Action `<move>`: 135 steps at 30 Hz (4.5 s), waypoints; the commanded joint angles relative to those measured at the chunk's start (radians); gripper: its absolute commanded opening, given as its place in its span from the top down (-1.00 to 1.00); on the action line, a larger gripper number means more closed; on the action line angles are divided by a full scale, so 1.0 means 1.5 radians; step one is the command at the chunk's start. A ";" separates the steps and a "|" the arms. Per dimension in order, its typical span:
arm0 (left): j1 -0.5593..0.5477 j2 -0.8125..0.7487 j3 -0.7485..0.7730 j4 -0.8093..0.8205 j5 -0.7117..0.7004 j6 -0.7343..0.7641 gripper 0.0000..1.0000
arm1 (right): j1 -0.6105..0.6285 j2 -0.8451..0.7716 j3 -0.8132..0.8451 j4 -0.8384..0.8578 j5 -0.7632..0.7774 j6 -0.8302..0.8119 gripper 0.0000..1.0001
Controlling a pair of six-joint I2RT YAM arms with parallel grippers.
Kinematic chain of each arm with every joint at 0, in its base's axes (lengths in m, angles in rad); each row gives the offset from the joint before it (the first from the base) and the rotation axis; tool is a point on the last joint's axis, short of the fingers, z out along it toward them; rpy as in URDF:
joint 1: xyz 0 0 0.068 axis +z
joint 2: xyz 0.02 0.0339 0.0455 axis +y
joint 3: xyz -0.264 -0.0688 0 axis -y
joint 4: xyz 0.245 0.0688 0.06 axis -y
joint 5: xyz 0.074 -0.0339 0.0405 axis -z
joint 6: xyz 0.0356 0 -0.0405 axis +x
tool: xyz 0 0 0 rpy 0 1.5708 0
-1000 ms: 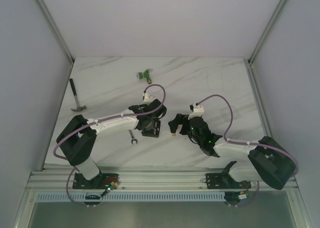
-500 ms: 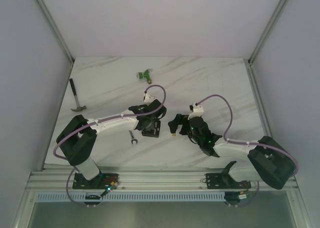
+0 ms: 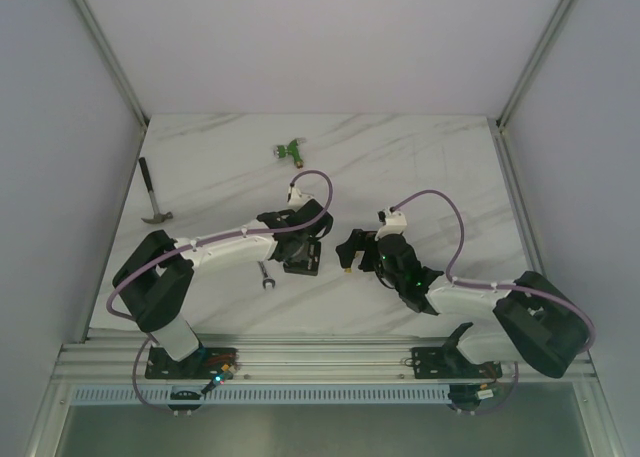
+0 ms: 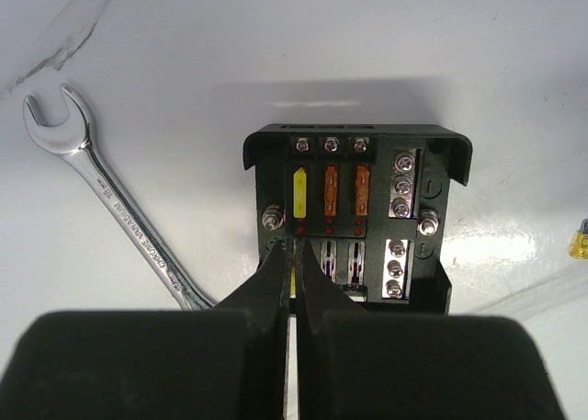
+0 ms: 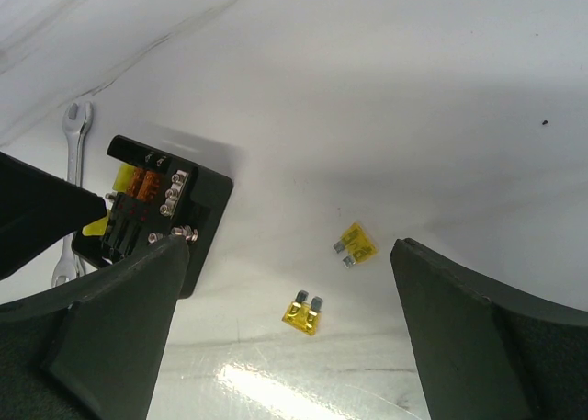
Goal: Snap on the fuse box
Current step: Install the fuse at the fuse box base.
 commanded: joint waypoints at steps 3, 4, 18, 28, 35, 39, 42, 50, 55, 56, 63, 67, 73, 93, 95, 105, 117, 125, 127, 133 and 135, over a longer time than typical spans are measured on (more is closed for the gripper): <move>-0.002 -0.005 -0.003 -0.012 -0.003 0.032 1.00 | 0.003 0.009 0.009 0.022 0.003 -0.006 -1.00; -0.001 -0.007 -0.003 -0.011 -0.005 0.035 1.00 | 0.003 0.010 0.010 0.022 0.003 -0.006 -1.00; -0.001 0.009 -0.021 0.025 0.032 0.032 1.00 | 0.003 0.012 0.012 0.021 -0.001 -0.006 -1.00; -0.001 -0.004 -0.049 0.025 0.023 0.018 1.00 | 0.003 0.013 0.013 0.020 -0.003 -0.007 -1.00; -0.002 -0.047 -0.059 0.025 0.035 0.007 0.83 | 0.003 0.013 0.013 0.021 -0.005 -0.006 -1.00; -0.002 -0.051 -0.059 0.025 0.030 0.012 0.74 | 0.003 0.014 0.014 0.021 -0.008 -0.005 -1.00; -0.003 -0.050 -0.058 0.026 0.034 0.008 0.67 | 0.003 0.014 0.015 0.021 -0.009 -0.005 -1.00; -0.002 -0.058 -0.050 0.026 0.038 0.004 0.44 | 0.003 0.014 0.015 0.020 -0.011 -0.005 -1.00; -0.002 -0.069 -0.046 0.025 0.043 0.001 0.42 | 0.003 0.014 0.015 0.019 -0.012 -0.006 -1.00; -0.002 -0.070 -0.047 0.026 0.046 0.000 0.42 | 0.003 0.014 0.015 0.019 -0.013 -0.005 -1.00; -0.002 -0.065 -0.057 0.012 0.059 -0.015 0.43 | 0.003 0.011 0.014 0.018 -0.011 -0.005 -1.00; -0.002 -0.060 -0.059 0.006 0.061 -0.018 0.50 | 0.003 0.011 0.014 0.019 -0.012 -0.005 -1.00; -0.002 -0.048 -0.057 0.000 0.060 -0.018 0.62 | 0.003 0.013 0.015 0.019 -0.012 -0.004 -1.00; -0.002 -0.016 -0.029 -0.016 0.035 -0.010 0.55 | 0.003 0.018 0.018 0.018 -0.013 -0.005 -1.00; 0.000 -0.009 -0.026 -0.016 0.036 -0.009 0.60 | 0.003 0.018 0.018 0.018 -0.014 -0.006 -1.00; 0.001 -0.018 -0.029 -0.020 0.056 -0.011 0.60 | 0.003 0.018 0.018 0.018 -0.014 -0.007 -1.00; 0.020 -0.032 -0.016 -0.016 0.066 -0.011 0.46 | 0.003 0.018 0.018 0.016 -0.016 -0.005 -1.00; 0.028 -0.032 -0.017 -0.005 0.084 -0.007 0.54 | 0.003 0.018 0.018 0.016 -0.016 -0.005 -1.00; 0.030 -0.028 -0.020 -0.005 0.090 -0.009 0.59 | 0.003 0.018 0.018 0.016 -0.017 -0.006 -1.00; 0.030 -0.024 -0.039 -0.005 0.101 -0.014 0.82 | 0.003 0.018 0.019 0.015 -0.016 -0.005 -1.00; 0.030 -0.024 -0.045 -0.005 0.105 -0.013 0.93 | 0.003 0.019 0.019 0.015 -0.018 -0.006 -1.00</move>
